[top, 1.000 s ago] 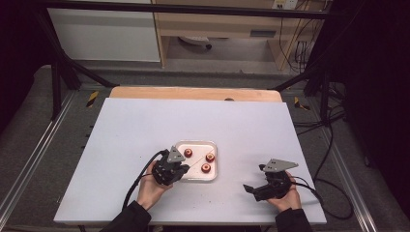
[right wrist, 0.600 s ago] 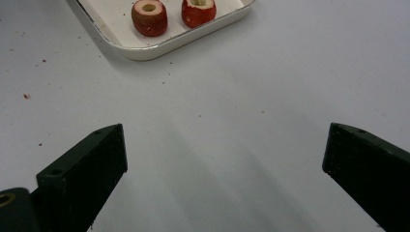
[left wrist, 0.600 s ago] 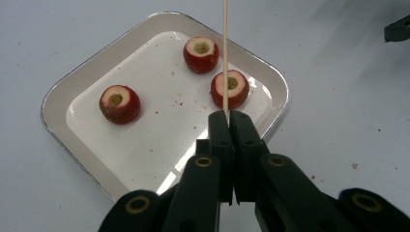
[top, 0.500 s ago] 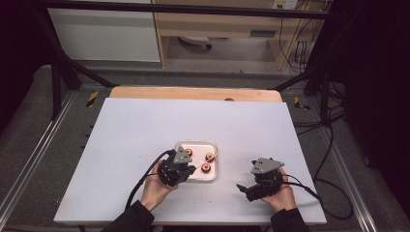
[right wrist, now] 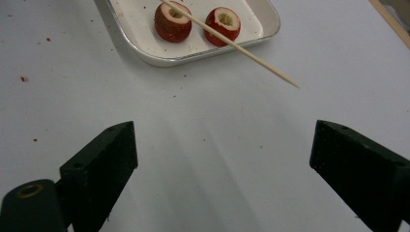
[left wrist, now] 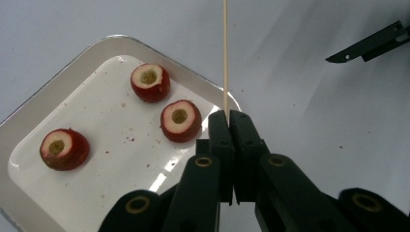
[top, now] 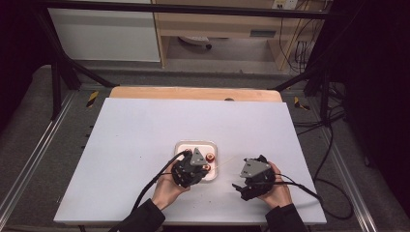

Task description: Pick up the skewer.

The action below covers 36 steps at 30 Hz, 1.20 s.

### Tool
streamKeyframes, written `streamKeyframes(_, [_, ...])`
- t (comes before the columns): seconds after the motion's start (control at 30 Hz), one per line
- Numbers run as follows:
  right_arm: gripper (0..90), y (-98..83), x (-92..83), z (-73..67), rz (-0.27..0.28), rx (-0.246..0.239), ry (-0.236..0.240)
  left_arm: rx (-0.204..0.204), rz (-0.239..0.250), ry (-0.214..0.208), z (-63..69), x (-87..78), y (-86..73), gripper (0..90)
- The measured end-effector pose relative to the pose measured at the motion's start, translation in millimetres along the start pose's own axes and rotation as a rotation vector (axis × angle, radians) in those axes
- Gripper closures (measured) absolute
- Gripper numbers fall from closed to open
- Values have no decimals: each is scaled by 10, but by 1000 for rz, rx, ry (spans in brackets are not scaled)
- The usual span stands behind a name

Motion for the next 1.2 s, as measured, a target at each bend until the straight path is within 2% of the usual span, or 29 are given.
streamKeyframes(0.17, [164,39,20,-27,-15,-64,-8,19,-19,-11,43,46,42,889])
streamKeyframes(0.27, [201,67,25,-41,-21,-118,-27,37,-32,-24,100,100,84,889])
streamKeyframes(0.33, [210,74,27,-48,-18,-126,-30,43,-35,-26,108,107,91,889])
streamKeyframes(0.37, [237,86,26,-55,-18,-160,-35,48,-37,-32,123,121,103,889])
streamKeyframes(0.4, [237,86,26,-55,-18,-160,-35,53,-40,-34,136,128,111,889])
streamKeyframes(0.43, [270,95,32,-66,-18,-194,-34,64,-47,-38,156,139,123,889])
streamKeyframes(0.77, [437,105,54,-110,-23,-333,-40,93,-70,-67,218,171,155,889])
streamKeyframes(0.87, [508,103,52,-112,-13,-400,-37,85,-67,-72,233,170,169,890])
streamKeyframes(0.9, [508,103,52,-112,-13,-400,-37,85,-67,-72,233,170,169,889])
streamKeyframes(0.93, [545,99,49,-127,-9,-443,-44,96,-77,-78,240,161,178,889])
streamKeyframes(0.97, [559,95,48,-132,-15,-461,-45,99,-81,-79,242,160,183,889])
streamKeyframes(1.0, [572,90,50,-137,-20,-473,-54,99,-81,-79,242,160,183,889])
streamKeyframes(1.2, [674,67,68,-161,-39,-533,-27,113,-94,-82,257,160,198,889])
Point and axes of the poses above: each handheld gripper's, and its own axes: x roughly forward along the jaws, y roughly out of its top, z roughly to its right, the point moved 3 cm from there along x, roughly forward along the jaws, and after that the axes turned 3 degrees about -x, right-handed, at the moved point
